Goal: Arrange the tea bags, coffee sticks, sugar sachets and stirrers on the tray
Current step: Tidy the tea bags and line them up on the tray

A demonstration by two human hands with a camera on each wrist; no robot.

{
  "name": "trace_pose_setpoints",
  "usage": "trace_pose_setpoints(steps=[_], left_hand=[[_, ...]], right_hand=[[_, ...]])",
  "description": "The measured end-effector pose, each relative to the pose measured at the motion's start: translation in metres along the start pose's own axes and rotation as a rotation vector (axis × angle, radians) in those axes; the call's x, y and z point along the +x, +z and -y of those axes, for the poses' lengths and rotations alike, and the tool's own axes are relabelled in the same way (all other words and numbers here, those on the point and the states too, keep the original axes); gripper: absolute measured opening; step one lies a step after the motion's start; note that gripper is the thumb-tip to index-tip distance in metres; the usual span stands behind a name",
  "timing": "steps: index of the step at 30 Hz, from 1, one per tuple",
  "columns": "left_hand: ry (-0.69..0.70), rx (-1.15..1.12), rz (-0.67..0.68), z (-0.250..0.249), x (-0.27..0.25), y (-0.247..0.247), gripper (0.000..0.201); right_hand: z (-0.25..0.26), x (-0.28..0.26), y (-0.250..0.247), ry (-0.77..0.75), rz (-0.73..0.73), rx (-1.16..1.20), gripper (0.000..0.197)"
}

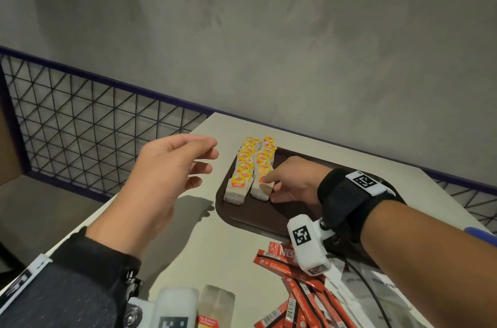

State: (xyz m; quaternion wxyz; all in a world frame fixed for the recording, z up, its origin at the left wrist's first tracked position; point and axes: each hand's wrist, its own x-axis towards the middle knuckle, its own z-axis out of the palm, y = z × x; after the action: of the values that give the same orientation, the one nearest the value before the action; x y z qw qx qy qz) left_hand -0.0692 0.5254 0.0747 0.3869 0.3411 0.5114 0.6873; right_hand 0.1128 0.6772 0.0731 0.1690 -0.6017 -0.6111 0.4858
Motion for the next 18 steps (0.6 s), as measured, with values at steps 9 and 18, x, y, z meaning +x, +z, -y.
trace_pose_setpoints(steps=[9,18], left_hand=[[-0.012,0.0,-0.002,-0.001,-0.002,0.002,0.011],[-0.012,-0.018,0.002,-0.003,-0.003,0.004,0.01]], right_hand=[[0.0,0.008,0.008,-0.042,0.024,-0.138,0.014],[0.006,0.012,0.007,-0.002,0.028,-0.112,0.011]])
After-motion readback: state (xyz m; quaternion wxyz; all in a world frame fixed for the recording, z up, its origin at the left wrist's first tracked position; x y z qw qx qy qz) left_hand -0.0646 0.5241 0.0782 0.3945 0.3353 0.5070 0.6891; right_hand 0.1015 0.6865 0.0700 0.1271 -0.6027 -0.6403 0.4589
